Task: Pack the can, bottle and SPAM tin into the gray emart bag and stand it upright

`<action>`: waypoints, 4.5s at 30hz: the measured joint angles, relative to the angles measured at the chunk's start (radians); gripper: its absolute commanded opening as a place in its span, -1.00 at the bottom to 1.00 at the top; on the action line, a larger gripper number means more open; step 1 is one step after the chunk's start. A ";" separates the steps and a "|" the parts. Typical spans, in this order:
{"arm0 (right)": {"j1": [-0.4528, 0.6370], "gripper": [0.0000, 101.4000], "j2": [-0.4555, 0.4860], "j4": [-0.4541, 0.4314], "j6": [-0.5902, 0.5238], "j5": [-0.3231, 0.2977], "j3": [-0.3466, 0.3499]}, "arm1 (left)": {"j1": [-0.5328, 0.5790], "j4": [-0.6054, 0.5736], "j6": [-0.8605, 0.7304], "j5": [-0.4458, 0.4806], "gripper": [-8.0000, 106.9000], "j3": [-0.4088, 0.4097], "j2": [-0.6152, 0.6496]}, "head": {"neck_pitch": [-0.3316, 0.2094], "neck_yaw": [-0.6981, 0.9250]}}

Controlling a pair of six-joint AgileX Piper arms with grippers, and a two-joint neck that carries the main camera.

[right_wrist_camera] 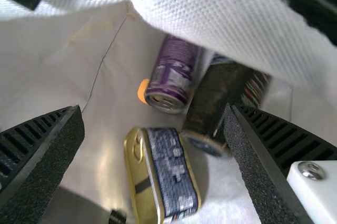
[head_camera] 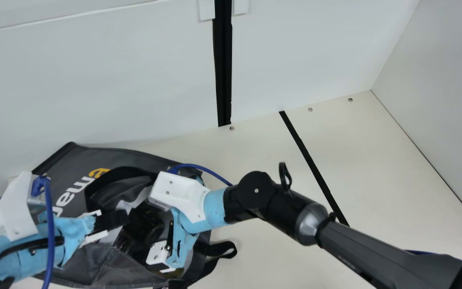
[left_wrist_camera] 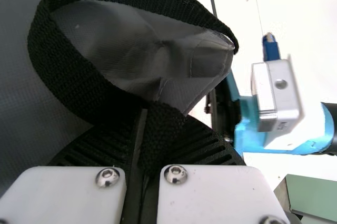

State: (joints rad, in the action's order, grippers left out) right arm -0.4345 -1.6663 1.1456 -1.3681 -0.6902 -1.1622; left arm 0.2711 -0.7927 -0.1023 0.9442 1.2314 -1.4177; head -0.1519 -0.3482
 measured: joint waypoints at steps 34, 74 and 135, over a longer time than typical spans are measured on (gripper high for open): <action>0.334 0.87 0.313 -0.063 -0.072 -0.356 0.195 | 0.000 0.000 0.000 0.000 -1.00 0.000 0.000 | 0.000 0.000; 0.625 0.87 0.451 -0.244 0.166 -0.241 0.157 | 0.000 0.000 0.000 0.000 -1.00 0.000 0.000 | 0.000 0.002; 0.747 0.87 0.618 -1.298 1.284 -0.292 -0.088 | 0.000 0.000 0.000 0.000 -1.00 0.000 0.000 | 0.000 0.000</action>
State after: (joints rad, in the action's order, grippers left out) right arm 0.3122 -1.0478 -0.1523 -0.0840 -0.9817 -1.2498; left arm 0.2711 -0.7927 -0.1023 0.9442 1.2314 -1.4177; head -0.1519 -0.3482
